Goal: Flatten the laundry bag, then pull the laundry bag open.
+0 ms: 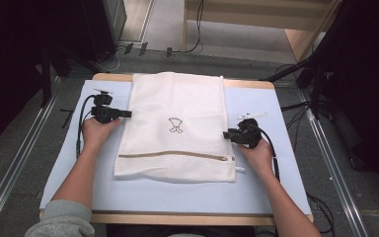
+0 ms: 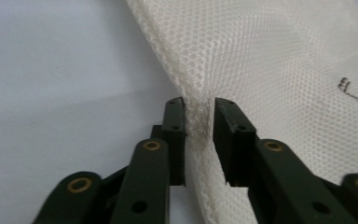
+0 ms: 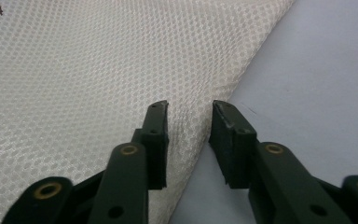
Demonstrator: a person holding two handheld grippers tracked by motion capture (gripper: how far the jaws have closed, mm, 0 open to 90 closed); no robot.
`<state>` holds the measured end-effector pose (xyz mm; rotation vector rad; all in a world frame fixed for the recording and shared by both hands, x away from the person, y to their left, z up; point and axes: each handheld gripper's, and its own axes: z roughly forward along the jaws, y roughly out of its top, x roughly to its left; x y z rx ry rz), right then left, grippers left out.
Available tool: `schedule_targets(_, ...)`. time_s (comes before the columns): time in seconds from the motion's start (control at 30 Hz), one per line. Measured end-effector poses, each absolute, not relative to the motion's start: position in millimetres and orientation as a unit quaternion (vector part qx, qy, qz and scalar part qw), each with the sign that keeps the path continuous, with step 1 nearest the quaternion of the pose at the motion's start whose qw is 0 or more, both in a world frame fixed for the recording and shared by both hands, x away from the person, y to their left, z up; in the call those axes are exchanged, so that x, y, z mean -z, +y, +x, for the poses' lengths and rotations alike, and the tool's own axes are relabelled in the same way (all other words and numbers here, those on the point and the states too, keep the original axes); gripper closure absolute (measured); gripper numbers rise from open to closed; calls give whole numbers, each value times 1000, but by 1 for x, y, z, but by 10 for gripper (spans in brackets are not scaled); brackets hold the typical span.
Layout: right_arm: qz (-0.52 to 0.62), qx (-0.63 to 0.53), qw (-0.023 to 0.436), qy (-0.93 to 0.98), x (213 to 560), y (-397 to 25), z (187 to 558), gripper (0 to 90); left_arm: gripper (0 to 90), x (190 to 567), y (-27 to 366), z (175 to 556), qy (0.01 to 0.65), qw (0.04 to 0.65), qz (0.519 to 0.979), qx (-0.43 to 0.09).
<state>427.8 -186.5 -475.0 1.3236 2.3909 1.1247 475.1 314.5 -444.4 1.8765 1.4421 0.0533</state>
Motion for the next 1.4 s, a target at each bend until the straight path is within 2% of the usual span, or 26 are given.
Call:
schedule_targets(0.1,442,-371,100,810,473,-186,427,609,667,440,316,471,556,380,738,-28)
schedule_targets(0.2,449,-380,96,803,471,-189,426,585,557,436,318,469,556,386,736,-27)
schedule_targets(0.4,453,-388,83,798,466,-193,425,570,464,429,313,462,541,369,756,-30)
schedule_targets(0.47,452,-386,82,800,464,-193,424,566,463,425,311,458,532,369,761,-43)
schedule_targets(0.9,442,-399,55,802,447,-199,406,559,436,407,295,425,502,390,771,-36)
schedule_targets(1.4,417,-394,46,818,444,-193,383,617,423,400,264,401,478,400,782,-27)
